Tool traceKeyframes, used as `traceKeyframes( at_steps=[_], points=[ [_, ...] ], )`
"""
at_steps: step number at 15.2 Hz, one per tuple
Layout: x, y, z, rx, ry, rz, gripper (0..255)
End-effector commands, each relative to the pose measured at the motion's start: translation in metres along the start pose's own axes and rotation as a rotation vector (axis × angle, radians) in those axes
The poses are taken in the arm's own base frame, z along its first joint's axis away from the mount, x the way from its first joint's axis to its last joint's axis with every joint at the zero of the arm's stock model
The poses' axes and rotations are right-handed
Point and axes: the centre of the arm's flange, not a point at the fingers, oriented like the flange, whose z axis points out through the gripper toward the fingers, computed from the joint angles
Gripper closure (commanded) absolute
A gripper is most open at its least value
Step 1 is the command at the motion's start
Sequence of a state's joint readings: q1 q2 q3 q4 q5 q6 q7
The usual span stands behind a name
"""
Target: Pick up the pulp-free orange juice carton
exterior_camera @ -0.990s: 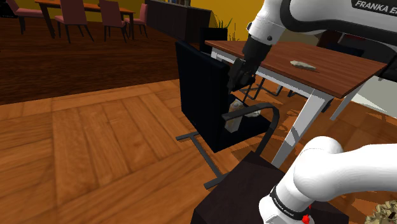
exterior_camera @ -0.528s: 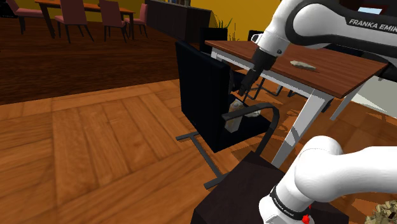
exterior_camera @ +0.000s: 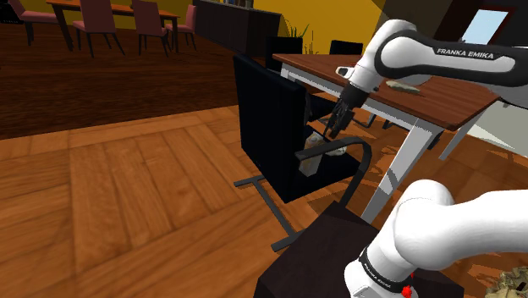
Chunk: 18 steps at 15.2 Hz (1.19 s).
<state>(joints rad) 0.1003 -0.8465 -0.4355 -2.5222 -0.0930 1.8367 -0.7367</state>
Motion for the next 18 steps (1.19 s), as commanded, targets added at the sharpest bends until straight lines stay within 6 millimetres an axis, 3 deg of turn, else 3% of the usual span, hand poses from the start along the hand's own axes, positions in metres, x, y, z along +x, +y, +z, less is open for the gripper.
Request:
traceKeyframes(
  at_steps=[1, 6, 12, 18],
  points=[
    [-0.009, 0.026, 0.01, 0.02, 0.002, -0.09, 0],
    [-0.022, 0.091, 0.04, 0.07, 0.008, -0.295, 0],
    [-0.019, 0.169, 0.081, 0.131, 0.016, -0.542, 0],
    [-0.025, 0.173, 0.108, 0.133, 0.016, -0.547, 0]
  ],
)
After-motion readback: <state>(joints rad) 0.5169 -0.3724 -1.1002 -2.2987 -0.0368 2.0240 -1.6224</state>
